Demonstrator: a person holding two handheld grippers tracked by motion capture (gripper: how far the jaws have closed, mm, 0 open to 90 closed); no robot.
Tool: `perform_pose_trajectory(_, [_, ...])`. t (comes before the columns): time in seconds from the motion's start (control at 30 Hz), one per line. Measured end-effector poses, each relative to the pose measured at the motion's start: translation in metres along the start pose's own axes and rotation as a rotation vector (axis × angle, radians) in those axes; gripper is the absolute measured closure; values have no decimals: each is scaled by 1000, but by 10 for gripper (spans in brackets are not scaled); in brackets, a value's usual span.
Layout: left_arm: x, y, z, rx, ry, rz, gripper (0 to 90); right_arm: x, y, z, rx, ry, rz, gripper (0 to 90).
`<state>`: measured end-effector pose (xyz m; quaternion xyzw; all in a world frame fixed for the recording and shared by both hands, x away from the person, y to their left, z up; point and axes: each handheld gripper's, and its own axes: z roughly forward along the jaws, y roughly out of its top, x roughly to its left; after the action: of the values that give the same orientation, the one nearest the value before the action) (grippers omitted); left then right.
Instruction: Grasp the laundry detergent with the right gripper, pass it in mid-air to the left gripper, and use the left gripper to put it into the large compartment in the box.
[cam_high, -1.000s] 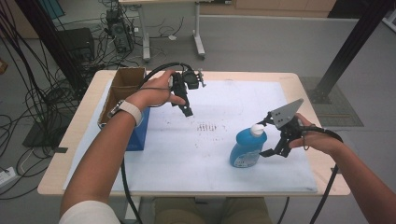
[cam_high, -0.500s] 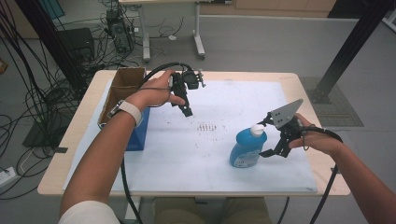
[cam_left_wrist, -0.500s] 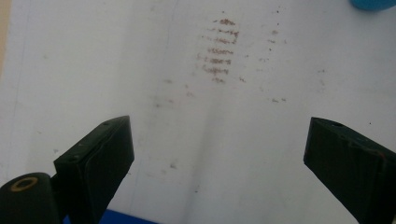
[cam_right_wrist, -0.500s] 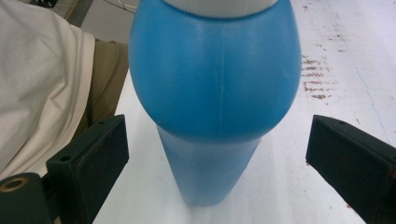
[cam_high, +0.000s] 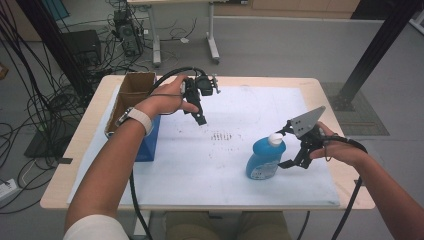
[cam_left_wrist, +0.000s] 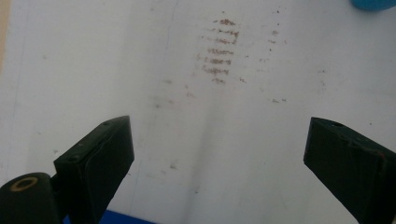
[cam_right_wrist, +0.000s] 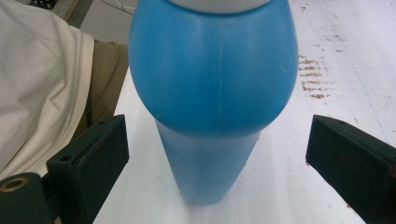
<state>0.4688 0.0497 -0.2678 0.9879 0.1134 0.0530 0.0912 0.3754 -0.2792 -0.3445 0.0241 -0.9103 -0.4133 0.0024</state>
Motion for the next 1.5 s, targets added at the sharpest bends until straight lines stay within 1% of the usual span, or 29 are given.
perform_pose_trajectory(0.43, [0, -1, 0, -5, 2, -7, 89, 0, 0, 0, -1, -1, -1, 56])
perform_pose_trajectory(0.6, [0, 0, 0, -1, 3, 0, 90, 1, 0, 1, -5, 0, -1, 56])
perform_pose_trajectory(1.07, [0, 0, 1, -3, 2, -4, 89, 2, -3, 7, -18, 3, 2, 56])
perform_pose_trajectory(1.5, [0, -1, 1, 4, 4, -6, 90, 3, -7, 15, -54, -3, 10, 59])
